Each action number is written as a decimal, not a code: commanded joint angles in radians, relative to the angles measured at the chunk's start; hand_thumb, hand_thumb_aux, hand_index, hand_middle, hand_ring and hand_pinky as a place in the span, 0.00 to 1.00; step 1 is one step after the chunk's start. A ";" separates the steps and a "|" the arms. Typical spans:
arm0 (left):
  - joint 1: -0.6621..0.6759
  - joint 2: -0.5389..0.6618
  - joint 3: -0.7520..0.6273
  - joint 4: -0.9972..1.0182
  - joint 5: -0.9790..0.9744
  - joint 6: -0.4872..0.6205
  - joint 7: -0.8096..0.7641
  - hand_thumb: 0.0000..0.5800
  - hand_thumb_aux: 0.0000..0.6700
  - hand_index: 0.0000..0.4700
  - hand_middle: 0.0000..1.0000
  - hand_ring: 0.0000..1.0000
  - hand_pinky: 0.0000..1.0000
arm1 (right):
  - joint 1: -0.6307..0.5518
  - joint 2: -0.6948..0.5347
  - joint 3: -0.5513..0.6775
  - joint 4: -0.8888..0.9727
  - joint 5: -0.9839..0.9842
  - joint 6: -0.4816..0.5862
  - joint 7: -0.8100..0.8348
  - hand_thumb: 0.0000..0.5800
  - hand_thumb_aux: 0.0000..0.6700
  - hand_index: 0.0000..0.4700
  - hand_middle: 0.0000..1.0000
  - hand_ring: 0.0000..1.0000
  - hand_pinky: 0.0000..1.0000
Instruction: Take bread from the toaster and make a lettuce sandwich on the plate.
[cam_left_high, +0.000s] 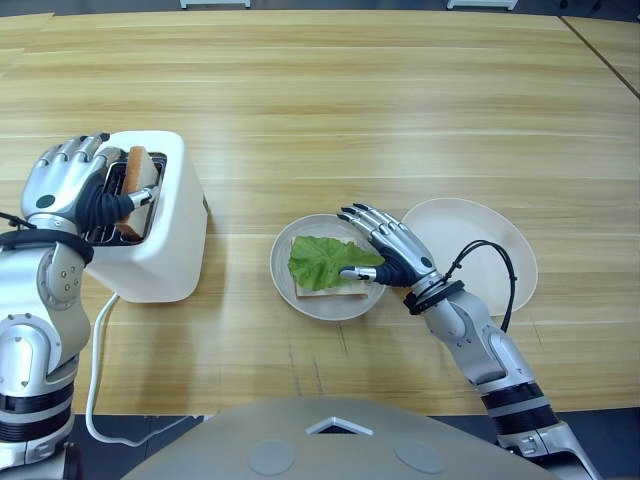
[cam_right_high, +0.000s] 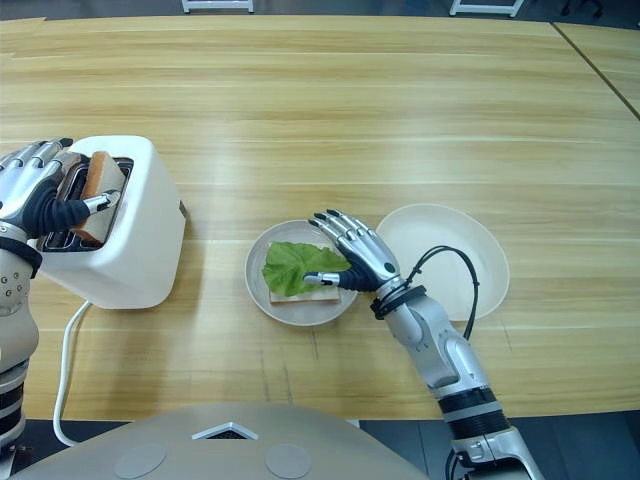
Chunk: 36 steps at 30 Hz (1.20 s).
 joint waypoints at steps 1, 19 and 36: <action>0.009 -0.012 -0.019 0.012 -0.008 0.015 -0.026 1.00 1.00 1.00 0.00 0.00 0.00 | 0.010 0.000 -0.018 -0.010 0.009 0.007 -0.003 0.00 0.00 0.00 0.00 0.00 0.00; -0.497 -0.092 -0.007 -0.100 -0.236 0.020 0.158 1.00 1.00 1.00 1.00 1.00 1.00 | 0.025 0.015 -0.129 -0.039 0.035 -0.005 -0.094 0.00 0.00 0.00 0.00 0.00 0.00; -0.695 -0.214 -0.423 0.377 -0.787 -0.025 -0.232 1.00 1.00 1.00 1.00 1.00 1.00 | 0.062 -0.090 -0.343 -0.181 -0.215 -0.243 -0.511 0.00 0.00 0.00 0.00 0.00 0.00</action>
